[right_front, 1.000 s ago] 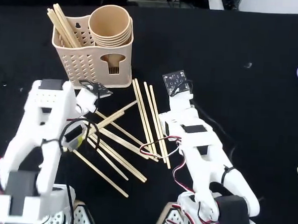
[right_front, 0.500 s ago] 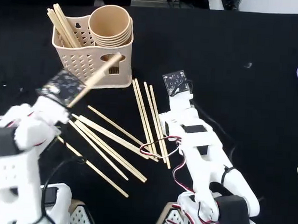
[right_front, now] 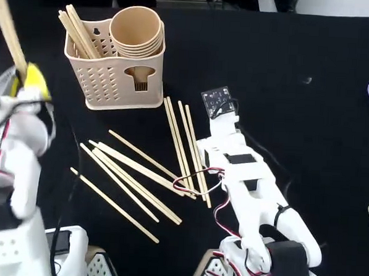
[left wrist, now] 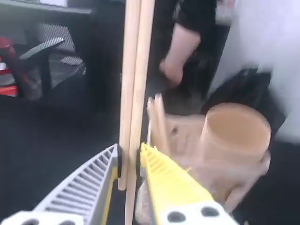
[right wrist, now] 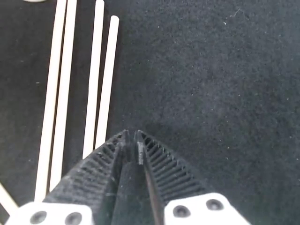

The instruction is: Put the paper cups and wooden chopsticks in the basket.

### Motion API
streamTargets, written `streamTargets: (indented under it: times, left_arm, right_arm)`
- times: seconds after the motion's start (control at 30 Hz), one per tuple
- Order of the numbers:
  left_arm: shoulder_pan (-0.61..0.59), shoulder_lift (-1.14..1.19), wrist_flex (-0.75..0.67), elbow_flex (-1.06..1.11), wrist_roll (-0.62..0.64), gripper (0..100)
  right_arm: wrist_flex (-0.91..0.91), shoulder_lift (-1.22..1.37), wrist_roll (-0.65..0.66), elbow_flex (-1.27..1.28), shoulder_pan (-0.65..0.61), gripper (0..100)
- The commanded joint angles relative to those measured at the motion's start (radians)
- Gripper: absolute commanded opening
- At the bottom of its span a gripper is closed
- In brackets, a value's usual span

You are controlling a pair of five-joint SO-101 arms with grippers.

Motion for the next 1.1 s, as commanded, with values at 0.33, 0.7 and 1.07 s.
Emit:
streamTargets:
  times: [0.33,0.7,1.07]
  left_arm:
    - [0.177,0.021,-0.968,0.407,0.218,3]
    - [0.248,0.460,-1.019,0.119,0.012,3]
    - [0.239,0.654,-1.019,0.143,0.015,3]
  right_arm:
    - [-0.023,0.007,0.012,-0.036,0.014,2.8]
    - [-0.023,0.007,0.012,-0.035,0.012,2.8]
    - [-0.023,0.007,0.012,-0.035,0.012,2.9]
